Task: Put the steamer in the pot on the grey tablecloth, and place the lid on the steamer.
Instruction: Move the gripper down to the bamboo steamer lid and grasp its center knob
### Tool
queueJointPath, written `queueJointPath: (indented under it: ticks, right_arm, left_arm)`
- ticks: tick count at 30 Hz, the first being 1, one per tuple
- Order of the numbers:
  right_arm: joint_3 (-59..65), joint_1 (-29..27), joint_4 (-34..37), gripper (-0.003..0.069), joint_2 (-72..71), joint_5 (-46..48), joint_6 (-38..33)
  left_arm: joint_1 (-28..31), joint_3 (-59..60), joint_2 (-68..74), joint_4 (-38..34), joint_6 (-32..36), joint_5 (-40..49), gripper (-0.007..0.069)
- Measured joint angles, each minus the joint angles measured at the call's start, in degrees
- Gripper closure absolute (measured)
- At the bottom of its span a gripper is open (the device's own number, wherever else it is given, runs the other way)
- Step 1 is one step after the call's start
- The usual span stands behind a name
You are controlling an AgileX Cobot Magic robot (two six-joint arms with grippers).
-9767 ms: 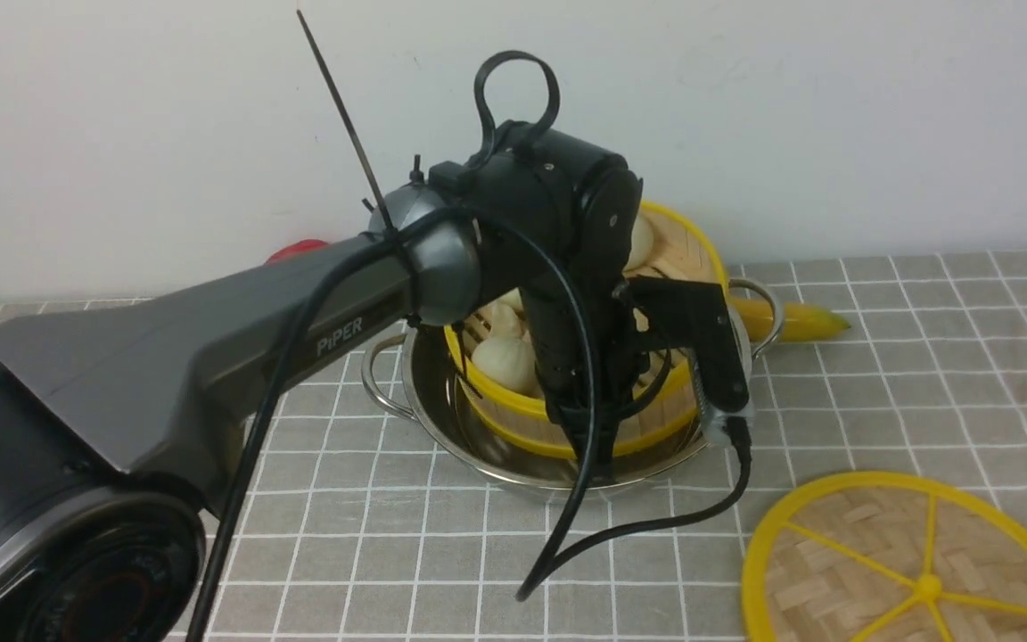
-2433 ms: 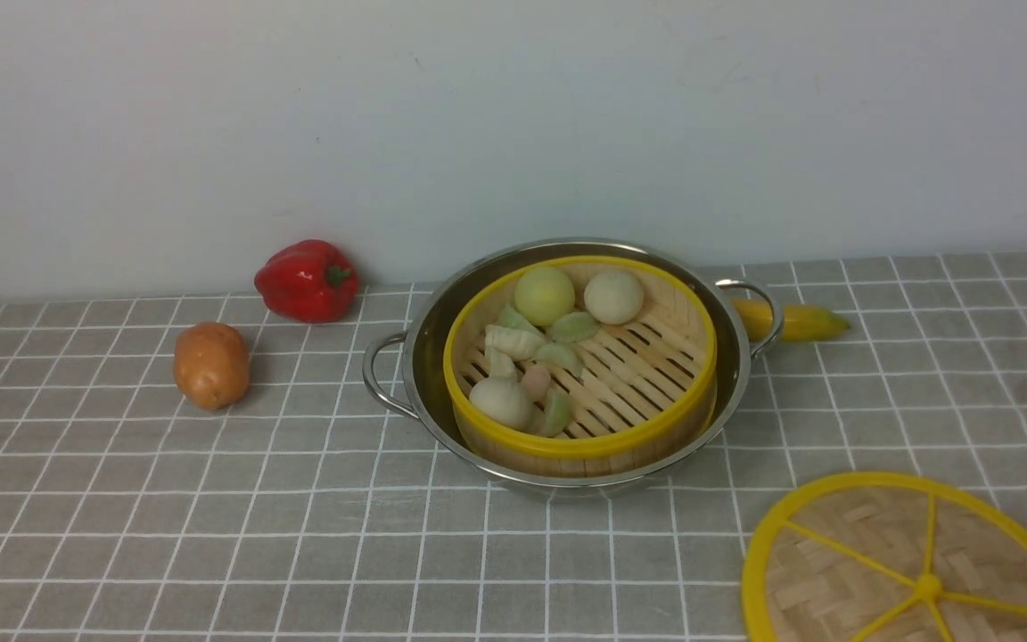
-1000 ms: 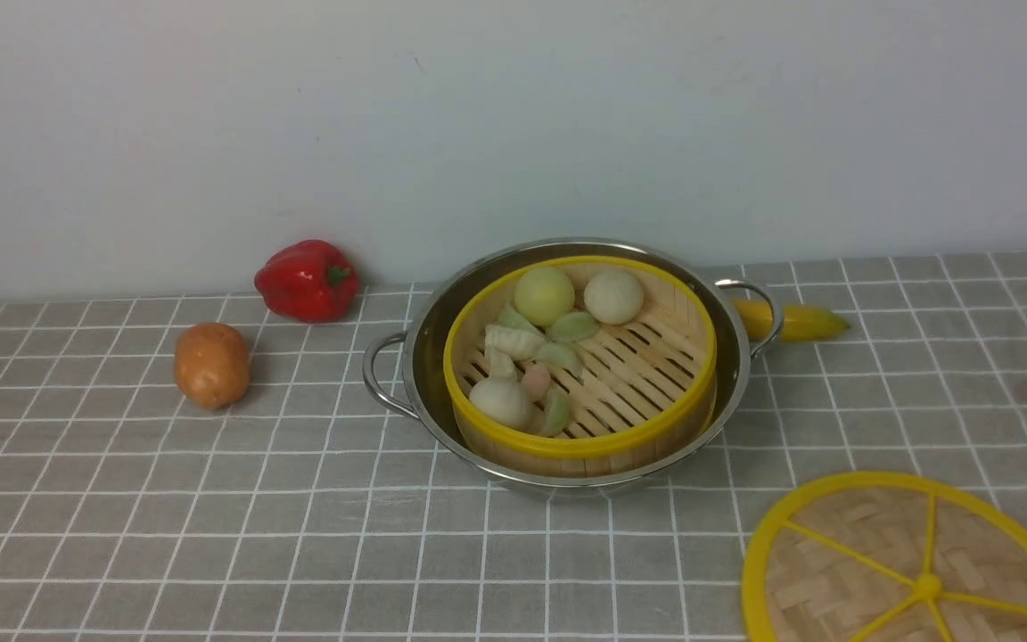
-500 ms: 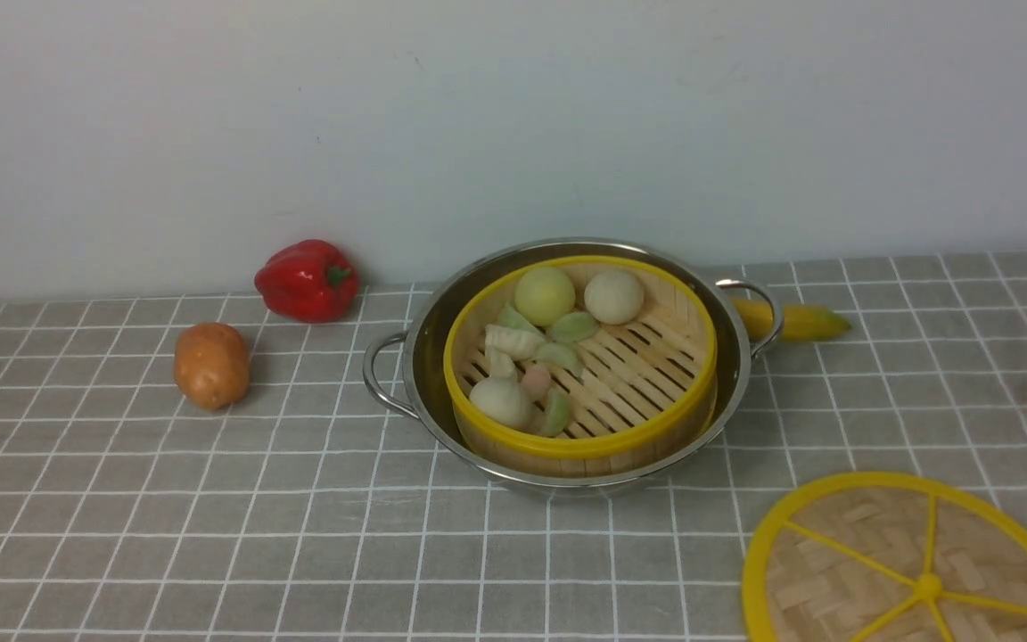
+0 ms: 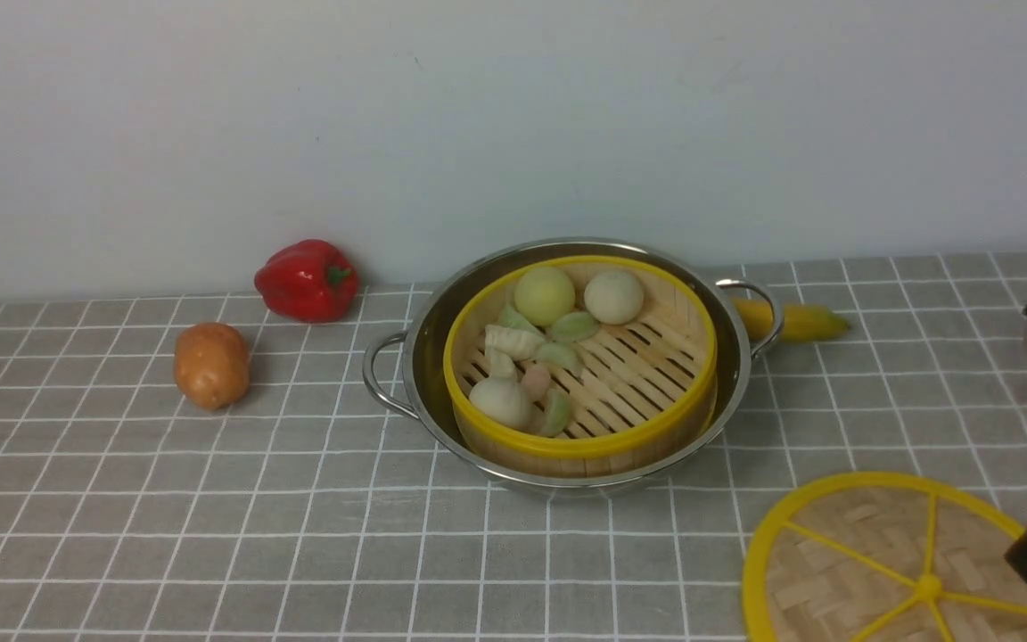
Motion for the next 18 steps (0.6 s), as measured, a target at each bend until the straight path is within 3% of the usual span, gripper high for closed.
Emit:
queueJointPath:
  ticks: [18]
  right_arm:
    - [-0.6, 0.0, 0.5, 0.0414, 10.7, -5.7, 2.4]
  left_arm:
    - [0.0, 0.0, 0.0, 0.0, 0.0, 0.0, 0.0382]
